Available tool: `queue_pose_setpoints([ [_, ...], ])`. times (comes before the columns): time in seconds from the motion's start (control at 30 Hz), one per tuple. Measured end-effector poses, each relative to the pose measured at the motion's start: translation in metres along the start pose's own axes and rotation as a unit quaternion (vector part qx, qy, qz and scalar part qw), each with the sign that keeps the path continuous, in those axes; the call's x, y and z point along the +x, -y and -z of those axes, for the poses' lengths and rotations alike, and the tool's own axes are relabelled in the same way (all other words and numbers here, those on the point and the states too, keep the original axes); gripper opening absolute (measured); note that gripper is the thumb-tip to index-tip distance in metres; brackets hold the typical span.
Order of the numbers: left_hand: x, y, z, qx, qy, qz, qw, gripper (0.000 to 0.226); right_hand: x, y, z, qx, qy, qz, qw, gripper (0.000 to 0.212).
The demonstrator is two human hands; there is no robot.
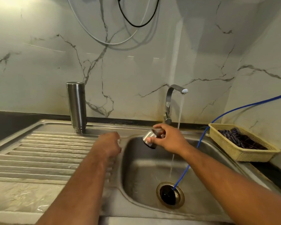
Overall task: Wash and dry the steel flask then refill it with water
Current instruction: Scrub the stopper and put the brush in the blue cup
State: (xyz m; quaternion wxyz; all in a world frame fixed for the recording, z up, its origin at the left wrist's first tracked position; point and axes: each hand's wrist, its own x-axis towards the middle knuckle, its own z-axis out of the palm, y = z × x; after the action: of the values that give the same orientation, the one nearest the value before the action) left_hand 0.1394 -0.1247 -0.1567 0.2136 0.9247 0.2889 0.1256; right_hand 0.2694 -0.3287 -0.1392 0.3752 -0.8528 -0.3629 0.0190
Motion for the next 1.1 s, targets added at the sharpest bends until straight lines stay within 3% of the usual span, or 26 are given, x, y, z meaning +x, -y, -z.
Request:
queue_pose_setpoints([
  [0.13, 0.008, 0.013, 0.003, 0.004, -0.031, 0.065, 0.997, 0.03, 0.071, 0.038, -0.025, -0.033, 0.007, 0.025, 0.999, 0.057],
  [0.27, 0.019, 0.021, 0.006, 0.057, -0.036, 0.098, 0.993, 0.038, 0.132, 0.079, -0.079, -0.066, 0.043, 0.079, 0.994, 0.057],
  [0.37, 0.024, 0.024, 0.008, 0.108, 0.003, 0.108, 0.988, 0.041, 0.162, 0.101, -0.126, -0.119, 0.08, 0.11, 0.984, 0.056],
  [0.6, 0.025, 0.023, 0.015, 0.118, 0.033, 0.165, 0.979, 0.047, 0.186, 0.107, -0.167, -0.118, 0.122, 0.099, 0.98, 0.065],
  [0.7, 0.026, 0.017, 0.013, 0.099, 0.014, 0.153, 0.983, 0.051, 0.178, 0.105, -0.152, -0.109, 0.106, 0.108, 0.982, 0.075],
  [0.77, 0.026, 0.015, 0.011, 0.076, 0.002, 0.123, 0.99, 0.042, 0.168, 0.103, -0.129, -0.113, 0.086, 0.124, 0.982, 0.073],
  [0.93, 0.016, -0.008, 0.008, 0.021, 0.013, 0.058, 0.998, 0.036, 0.11, 0.079, -0.058, -0.12, 0.073, 0.139, 0.98, 0.051],
  [1.1, -0.004, -0.037, -0.003, 0.027, 0.01, -0.033, 0.999, 0.037, 0.033, 0.019, -0.004, -0.165, 0.164, 0.126, 0.964, 0.028],
])
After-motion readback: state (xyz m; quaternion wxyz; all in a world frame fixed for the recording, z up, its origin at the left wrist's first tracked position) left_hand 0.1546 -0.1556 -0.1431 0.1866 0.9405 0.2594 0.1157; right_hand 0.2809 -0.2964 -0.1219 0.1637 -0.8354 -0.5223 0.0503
